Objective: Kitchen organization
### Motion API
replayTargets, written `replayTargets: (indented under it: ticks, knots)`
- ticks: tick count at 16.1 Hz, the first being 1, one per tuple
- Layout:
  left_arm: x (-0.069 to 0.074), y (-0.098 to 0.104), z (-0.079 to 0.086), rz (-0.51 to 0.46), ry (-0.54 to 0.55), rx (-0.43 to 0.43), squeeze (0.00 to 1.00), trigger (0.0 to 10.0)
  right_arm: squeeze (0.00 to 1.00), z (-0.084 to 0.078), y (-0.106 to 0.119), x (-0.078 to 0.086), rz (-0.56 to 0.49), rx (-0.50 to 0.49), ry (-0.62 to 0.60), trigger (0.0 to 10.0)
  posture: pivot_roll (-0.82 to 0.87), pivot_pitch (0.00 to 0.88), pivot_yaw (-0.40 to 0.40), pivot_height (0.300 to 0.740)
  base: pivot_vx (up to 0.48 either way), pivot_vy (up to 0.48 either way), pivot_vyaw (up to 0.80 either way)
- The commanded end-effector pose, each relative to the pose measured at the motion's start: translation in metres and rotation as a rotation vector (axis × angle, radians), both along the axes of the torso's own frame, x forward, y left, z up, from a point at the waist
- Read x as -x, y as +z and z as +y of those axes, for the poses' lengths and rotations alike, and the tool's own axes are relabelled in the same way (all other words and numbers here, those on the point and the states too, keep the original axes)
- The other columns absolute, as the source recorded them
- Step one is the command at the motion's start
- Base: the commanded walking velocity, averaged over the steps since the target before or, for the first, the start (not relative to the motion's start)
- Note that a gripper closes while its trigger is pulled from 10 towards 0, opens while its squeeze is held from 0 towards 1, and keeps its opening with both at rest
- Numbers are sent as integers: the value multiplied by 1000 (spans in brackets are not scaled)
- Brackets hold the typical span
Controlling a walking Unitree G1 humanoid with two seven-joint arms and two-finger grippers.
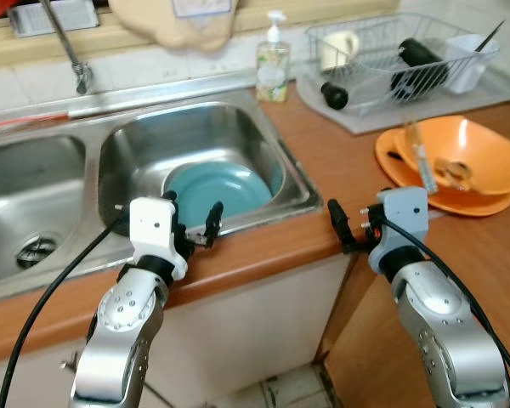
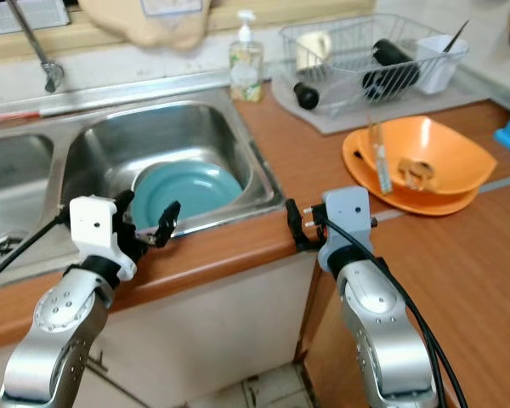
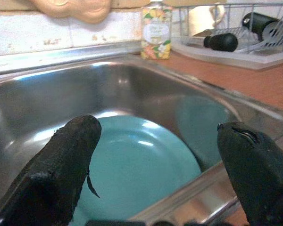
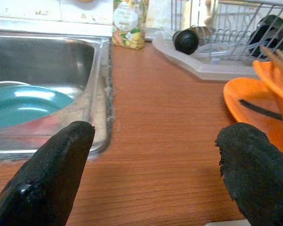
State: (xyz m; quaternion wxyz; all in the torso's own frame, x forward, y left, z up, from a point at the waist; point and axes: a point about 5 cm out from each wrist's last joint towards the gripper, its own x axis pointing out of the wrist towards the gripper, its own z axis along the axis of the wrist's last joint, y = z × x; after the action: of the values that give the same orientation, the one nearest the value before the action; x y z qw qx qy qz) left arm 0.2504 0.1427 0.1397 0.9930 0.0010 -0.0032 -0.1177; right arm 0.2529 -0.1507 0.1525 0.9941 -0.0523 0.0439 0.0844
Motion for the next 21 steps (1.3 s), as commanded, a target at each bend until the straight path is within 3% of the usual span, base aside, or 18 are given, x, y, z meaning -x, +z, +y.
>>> replayTargets:
  ticks: [1, 8, 21]
  knots:
    - [0, 3, 1, -18, -2, -3, 533, 10000, 1000, 3, 6, 0, -22, 4, 20, 10000, -34, 0, 68, 740, 266, 0, 0]
    - [1, 3, 1, -16, -8, 2, 537, 10000, 1000, 3, 5, 1, -10, 1, 20, 10000, -36, 0, 69, 740, 268, 0, -190]
    - [1, 1, 0, -1, -9, 14, 529, 10000, 1000, 3, 4, 2, -1, 18, 32, 10000, -40, 0, 68, 740, 0, 0, 0]
